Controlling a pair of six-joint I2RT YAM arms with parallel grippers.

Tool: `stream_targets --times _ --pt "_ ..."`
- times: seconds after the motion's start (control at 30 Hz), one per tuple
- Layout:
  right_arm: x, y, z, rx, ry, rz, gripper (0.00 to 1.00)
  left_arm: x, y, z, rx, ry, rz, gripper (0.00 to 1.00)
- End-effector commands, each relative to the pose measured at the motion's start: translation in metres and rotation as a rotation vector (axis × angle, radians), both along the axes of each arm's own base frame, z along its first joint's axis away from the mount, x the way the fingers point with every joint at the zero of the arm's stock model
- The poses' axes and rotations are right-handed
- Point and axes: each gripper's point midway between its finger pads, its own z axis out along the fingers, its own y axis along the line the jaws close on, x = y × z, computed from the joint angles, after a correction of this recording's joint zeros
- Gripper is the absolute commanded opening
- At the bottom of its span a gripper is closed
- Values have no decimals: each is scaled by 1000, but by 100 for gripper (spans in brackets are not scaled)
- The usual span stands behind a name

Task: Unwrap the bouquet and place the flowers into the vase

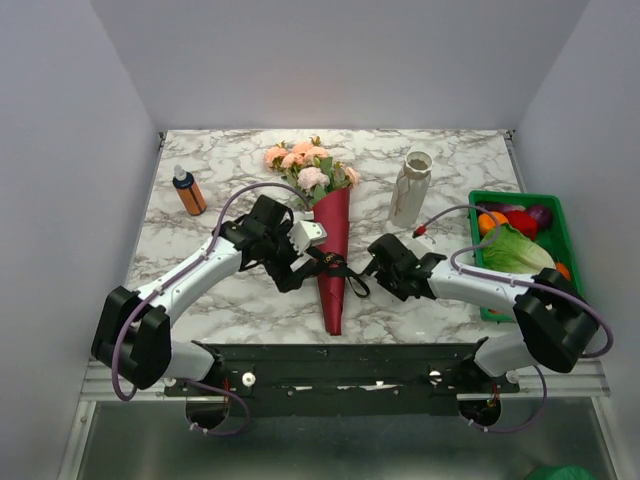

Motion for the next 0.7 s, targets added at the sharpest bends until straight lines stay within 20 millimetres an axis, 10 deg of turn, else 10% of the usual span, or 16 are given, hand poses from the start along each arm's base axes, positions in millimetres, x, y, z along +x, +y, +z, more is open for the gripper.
stream_targets --times 0.0,0.67 --pt "21 17 7 65 -43 -73 81 7 -10 -8 7 -61 -38 99" --pt "46 41 24 110 -122 -42 72 28 -17 -34 51 -132 -31 99"
